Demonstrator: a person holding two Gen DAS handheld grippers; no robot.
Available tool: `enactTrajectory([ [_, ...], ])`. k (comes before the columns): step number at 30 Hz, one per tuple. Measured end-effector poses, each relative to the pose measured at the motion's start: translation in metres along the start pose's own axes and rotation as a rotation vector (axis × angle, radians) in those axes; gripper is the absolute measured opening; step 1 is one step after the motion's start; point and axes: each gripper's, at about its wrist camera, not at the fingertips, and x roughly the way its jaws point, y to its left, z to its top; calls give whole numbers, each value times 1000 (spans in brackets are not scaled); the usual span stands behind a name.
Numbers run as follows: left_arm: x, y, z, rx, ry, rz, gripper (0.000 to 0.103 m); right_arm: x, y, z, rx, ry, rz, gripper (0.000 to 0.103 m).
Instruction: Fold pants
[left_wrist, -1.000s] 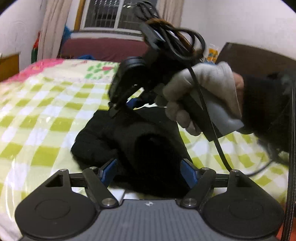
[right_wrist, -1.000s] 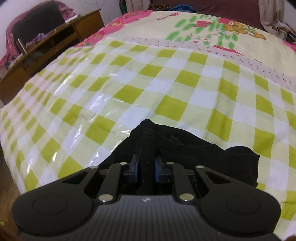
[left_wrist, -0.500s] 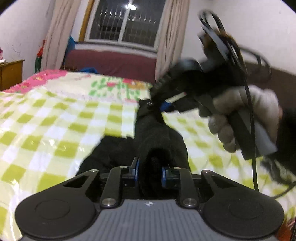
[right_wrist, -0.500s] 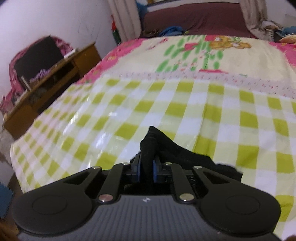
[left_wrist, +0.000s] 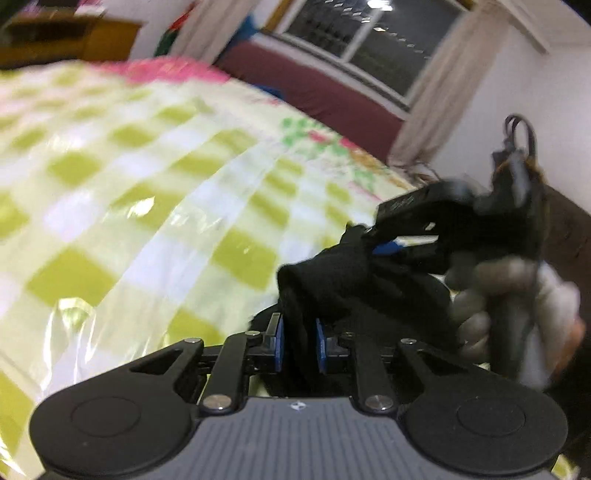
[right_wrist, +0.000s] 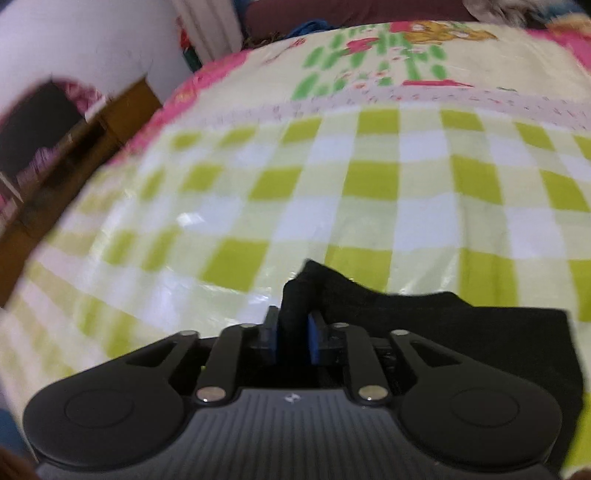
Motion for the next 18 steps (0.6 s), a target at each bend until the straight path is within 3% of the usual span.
enactTrajectory([
  [4,-7,7,-8,2,-11,30,56,-9,11,7,-68,-26,6,38],
  [8,-37,9,-9,40,-38,109,56,-67,19,11,-129,-131,92,38],
  [11,-62,0,-6,128,-130,197,56,-89,27,1,-206,-194,107,50],
  [14,-65,-23,8,220,-216,181,56,-59,42,-3,-275,-120,64,50],
  [16,-53,-39,15,273,-228,158,56,-30,44,-4,-268,-54,26,50],
  [18,-32,-53,19,312,-189,116,57,-7,33,-6,-207,13,17,50],
])
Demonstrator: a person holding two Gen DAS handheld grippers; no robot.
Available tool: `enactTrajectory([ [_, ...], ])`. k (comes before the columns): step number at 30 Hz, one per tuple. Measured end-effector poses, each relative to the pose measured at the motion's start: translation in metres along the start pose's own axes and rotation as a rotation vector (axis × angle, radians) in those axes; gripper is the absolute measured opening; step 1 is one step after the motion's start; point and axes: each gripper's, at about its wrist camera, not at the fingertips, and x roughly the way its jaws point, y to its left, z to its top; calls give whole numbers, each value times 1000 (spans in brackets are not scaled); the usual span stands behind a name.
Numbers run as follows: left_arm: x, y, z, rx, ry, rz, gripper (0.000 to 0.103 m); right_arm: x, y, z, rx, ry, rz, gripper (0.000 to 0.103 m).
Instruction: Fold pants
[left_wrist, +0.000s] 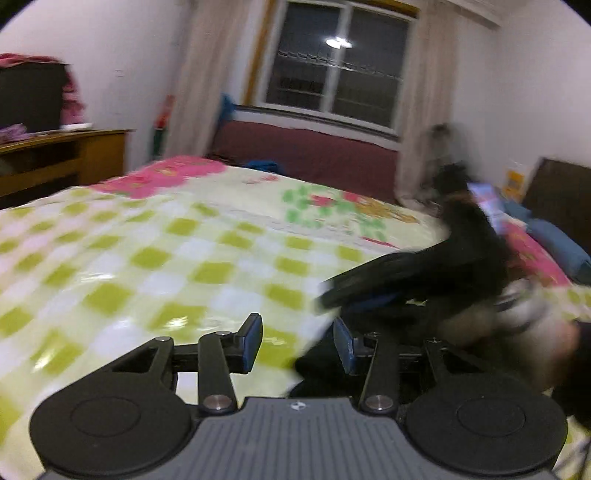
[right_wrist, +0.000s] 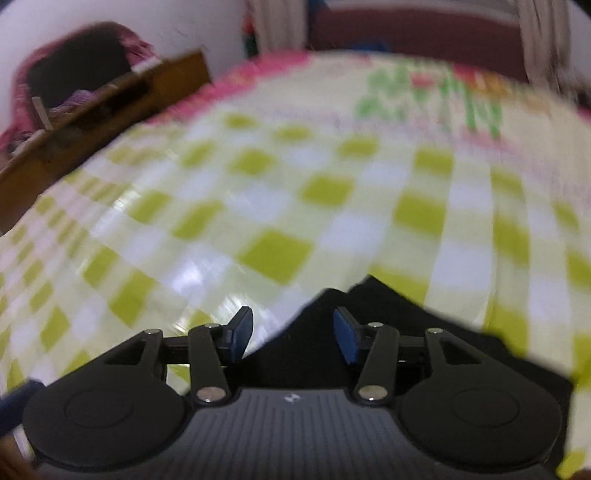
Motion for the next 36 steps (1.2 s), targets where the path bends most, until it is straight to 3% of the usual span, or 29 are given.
enactTrajectory([
  [4,54,-14,-20,85,180,54,60,-7,-27,2,94,-33,74,46],
  [7,49,-7,-27,102,179,52,67,-50,-49,5,136,-138,99,48],
  [11,27,-1,-13,89,138,15,67,-105,-95,-27,189,-215,28,50],
  [14,22,0,4,105,77,1,66,-115,-123,-58,256,-188,7,51],
  [17,53,-7,6,160,138,36,67,-87,-135,-67,298,-96,-48,51],
  [20,80,-10,-11,204,238,62,67,-68,-159,-71,446,-59,13,48],
  [23,70,-6,-5,201,230,33,67,-97,-160,-78,425,-119,39,49],
  [26,64,3,7,161,214,-31,67,-124,-160,-103,433,-123,96,54],
  [28,74,7,10,140,227,-50,67,-124,-158,-119,478,-100,158,59],
  [31,93,3,5,132,281,-75,70,-114,-146,-128,463,-114,152,73],
  [36,90,14,-2,39,308,-58,77,-125,-156,-148,572,-104,237,73],
])
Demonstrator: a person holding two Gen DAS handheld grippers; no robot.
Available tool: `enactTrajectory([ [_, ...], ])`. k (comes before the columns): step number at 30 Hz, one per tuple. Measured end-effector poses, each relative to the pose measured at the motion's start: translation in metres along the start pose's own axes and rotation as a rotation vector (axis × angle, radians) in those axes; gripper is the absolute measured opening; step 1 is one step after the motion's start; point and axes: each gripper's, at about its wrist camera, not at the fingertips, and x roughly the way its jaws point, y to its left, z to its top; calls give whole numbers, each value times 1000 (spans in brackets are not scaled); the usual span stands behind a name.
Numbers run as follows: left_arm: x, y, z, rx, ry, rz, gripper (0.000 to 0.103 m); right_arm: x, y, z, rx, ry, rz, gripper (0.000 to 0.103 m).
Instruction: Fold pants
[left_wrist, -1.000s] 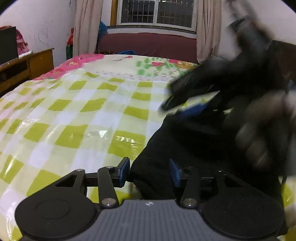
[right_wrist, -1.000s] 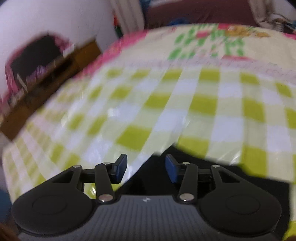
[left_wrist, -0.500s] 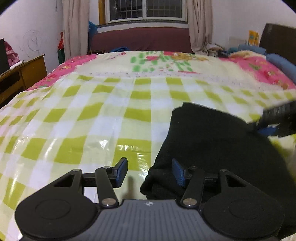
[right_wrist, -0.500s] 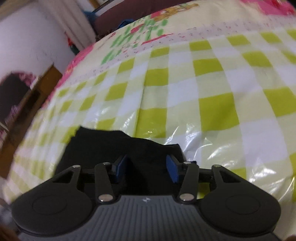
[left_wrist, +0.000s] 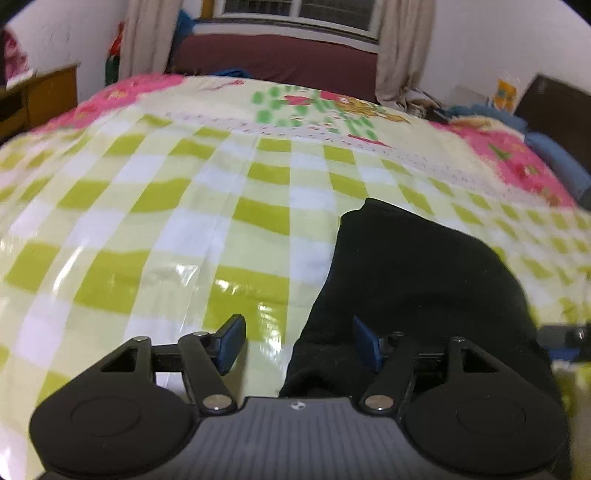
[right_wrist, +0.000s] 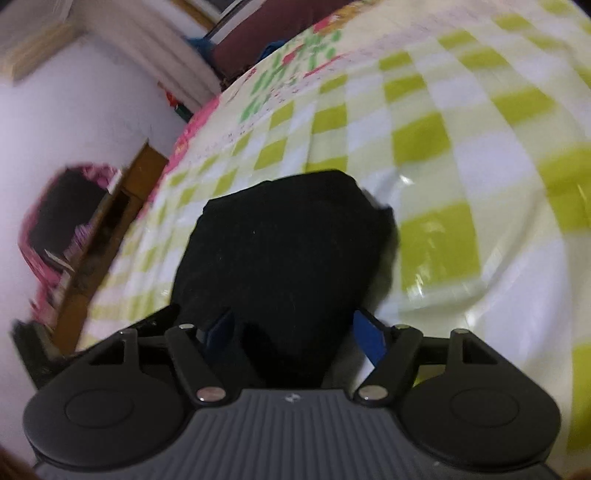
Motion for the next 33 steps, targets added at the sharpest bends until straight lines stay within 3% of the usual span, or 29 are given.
enactTrajectory([
  [6,5,-9,-3,19,21,11,80,37,-5,-5,88,46,99,73],
  [8,8,-6,-2,16,29,25,89,51,-6,-3,116,48,80,64],
  [9,8,-3,-3,2,38,27,90,51,-9,-1,138,50,83,53],
  [10,9,-1,-3,-21,45,23,90,46,-10,-2,144,52,93,40],
  [12,6,0,-8,-75,56,12,89,35,-17,1,155,57,124,27],
  [13,5,-3,-11,-76,59,7,87,30,-21,3,155,65,131,25],
  [20,-13,-71,-43,-35,100,-106,77,-27,-38,9,29,97,35,24],
  [25,-21,-138,-72,34,124,-202,77,-66,-70,23,-31,121,-96,29],
  [28,-27,-179,-82,132,99,-198,77,-91,-72,24,-77,60,-190,37],
  [31,-34,-192,-85,86,90,-183,77,-127,-51,8,-211,-69,-355,39],
  [33,-41,-196,-89,103,73,-137,77,-153,-47,-3,-231,-151,-395,39],
])
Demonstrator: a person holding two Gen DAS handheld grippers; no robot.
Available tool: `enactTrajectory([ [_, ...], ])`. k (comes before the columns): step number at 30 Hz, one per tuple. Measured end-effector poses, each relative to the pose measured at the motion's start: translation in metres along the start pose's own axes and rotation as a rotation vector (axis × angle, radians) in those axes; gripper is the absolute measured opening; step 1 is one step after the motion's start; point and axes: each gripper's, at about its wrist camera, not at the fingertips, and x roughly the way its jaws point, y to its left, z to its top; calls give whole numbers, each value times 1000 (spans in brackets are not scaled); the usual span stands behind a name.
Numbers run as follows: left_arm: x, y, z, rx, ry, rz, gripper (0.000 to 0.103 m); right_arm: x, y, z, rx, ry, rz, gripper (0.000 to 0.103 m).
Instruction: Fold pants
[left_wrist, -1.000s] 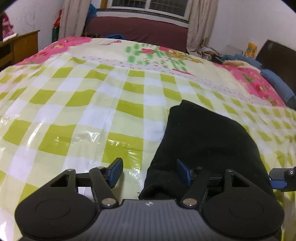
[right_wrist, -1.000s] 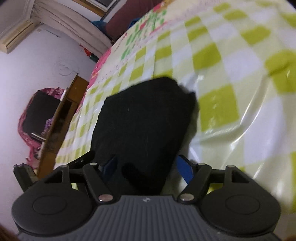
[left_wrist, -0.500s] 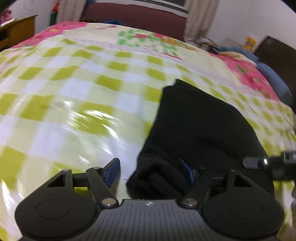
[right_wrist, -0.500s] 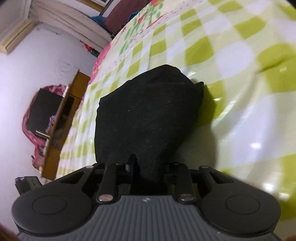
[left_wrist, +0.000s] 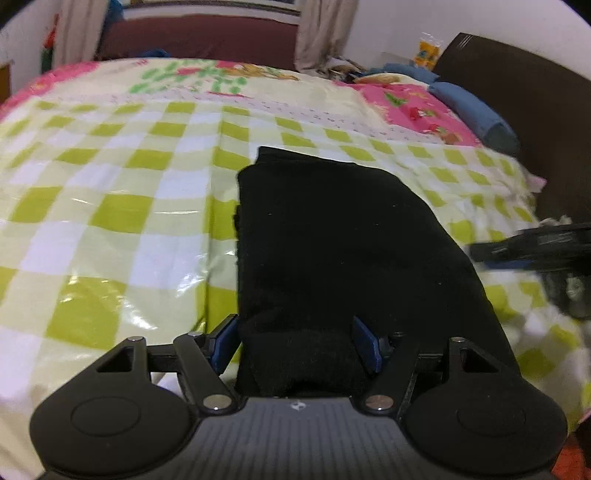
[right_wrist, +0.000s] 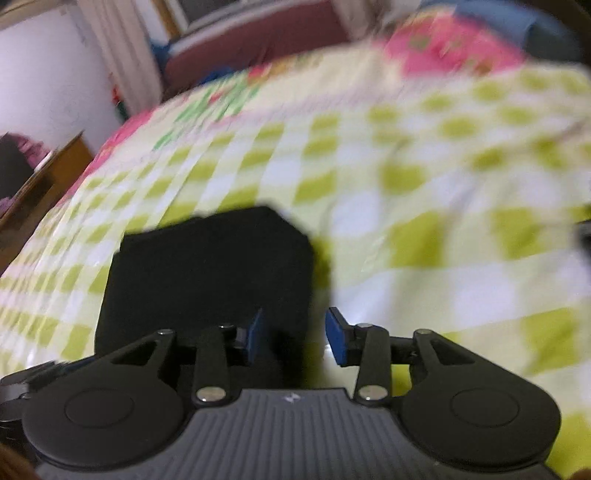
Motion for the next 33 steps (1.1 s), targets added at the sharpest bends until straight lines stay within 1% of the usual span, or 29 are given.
enactTrajectory([
  [1,-3,-4,-3,17,-10,26,77,-11,0,-5,13,-24,23,39],
  [3,-10,-14,-5,58,-21,78,77,-24,9,-20,23,-36,83,39],
  [4,-13,-19,-4,91,-21,104,78,-26,18,-29,4,-40,82,39],
  [6,-19,-30,-6,159,-25,150,79,-27,38,-49,-36,-79,36,39],
  [8,-27,-35,-11,188,-32,174,80,-21,50,-64,-47,-94,21,39],
  [9,-30,-35,-13,185,-30,174,80,-13,52,-70,-43,-67,16,39],
  [11,-33,-35,-17,174,-25,175,81,-3,56,-78,-34,-15,-30,40],
  [13,-34,-36,-21,174,-26,184,82,-15,65,-83,-71,-39,-37,40],
  [15,-36,-36,-24,162,-36,194,82,-27,68,-82,-57,-64,-7,37],
  [18,-36,-38,-23,155,-40,202,82,-34,70,-83,-41,-92,-5,38],
  [23,-41,-42,-28,176,-67,214,82,-36,69,-90,5,-93,0,39],
  [27,-42,-44,-30,173,-72,214,83,-34,73,-91,-6,-93,5,39],
  [30,-43,-46,-31,184,-84,223,88,-34,78,-92,-20,-93,11,39],
  [33,-45,-47,-32,185,-99,218,89,-33,81,-93,-26,-86,12,39],
])
